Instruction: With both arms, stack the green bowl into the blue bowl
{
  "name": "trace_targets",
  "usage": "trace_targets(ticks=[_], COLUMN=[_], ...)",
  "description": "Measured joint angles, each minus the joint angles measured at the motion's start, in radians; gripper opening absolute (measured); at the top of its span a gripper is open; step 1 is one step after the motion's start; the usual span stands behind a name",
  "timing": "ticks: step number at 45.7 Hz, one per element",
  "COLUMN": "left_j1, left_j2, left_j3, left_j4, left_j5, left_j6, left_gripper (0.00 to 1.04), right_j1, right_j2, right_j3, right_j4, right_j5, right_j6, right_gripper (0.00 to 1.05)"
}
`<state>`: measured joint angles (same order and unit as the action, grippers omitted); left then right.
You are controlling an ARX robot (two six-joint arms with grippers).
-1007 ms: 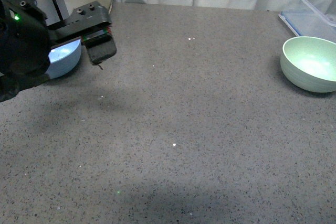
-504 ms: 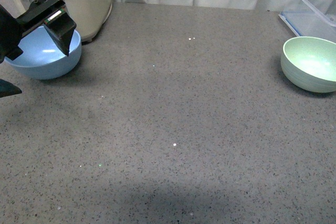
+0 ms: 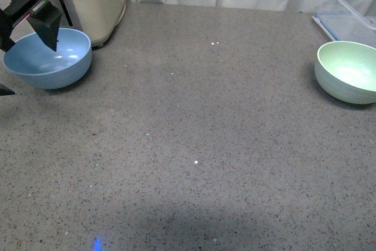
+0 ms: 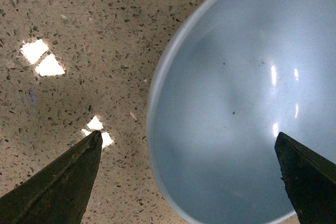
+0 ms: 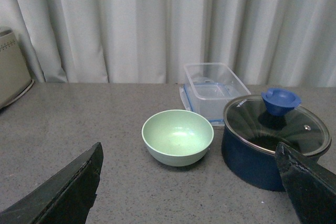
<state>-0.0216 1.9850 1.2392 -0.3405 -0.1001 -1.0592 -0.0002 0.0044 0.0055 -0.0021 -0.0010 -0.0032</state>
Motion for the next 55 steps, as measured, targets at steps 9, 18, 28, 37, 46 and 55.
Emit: trace_targets(ticks=[9, 18, 28, 37, 46, 55], left_j1=[0.009, 0.009, 0.009, 0.009, -0.02, -0.167], left_j2=[0.019, 0.019, 0.019, 0.019, 0.009, -0.065], left_j3=[0.005, 0.004, 0.003, 0.003, 0.003, -0.041], left_j4=[-0.008, -0.018, -0.024, -0.032, -0.048, -0.066], left_j5=[-0.005, -0.013, -0.013, -0.016, -0.037, -0.005], left_j6=[-0.021, -0.026, -0.025, -0.002, 0.084, 0.193], left_gripper=[0.84, 0.57, 0.24, 0.04, 0.04, 0.04], right_j1=[0.0, 0.0, 0.0, 0.0, 0.0, 0.0], right_j2=[0.0, 0.0, 0.0, 0.0, 0.0, 0.0], right_j3=[0.0, 0.0, 0.0, 0.0, 0.0, 0.0], right_j4=[0.0, 0.0, 0.0, 0.0, 0.0, 0.0], right_j5=[0.0, 0.0, 0.0, 0.0, 0.0, 0.0], right_j6=[0.0, 0.0, 0.0, 0.0, 0.0, 0.0], right_gripper=[0.96, 0.96, 0.96, 0.96, 0.96, 0.96])
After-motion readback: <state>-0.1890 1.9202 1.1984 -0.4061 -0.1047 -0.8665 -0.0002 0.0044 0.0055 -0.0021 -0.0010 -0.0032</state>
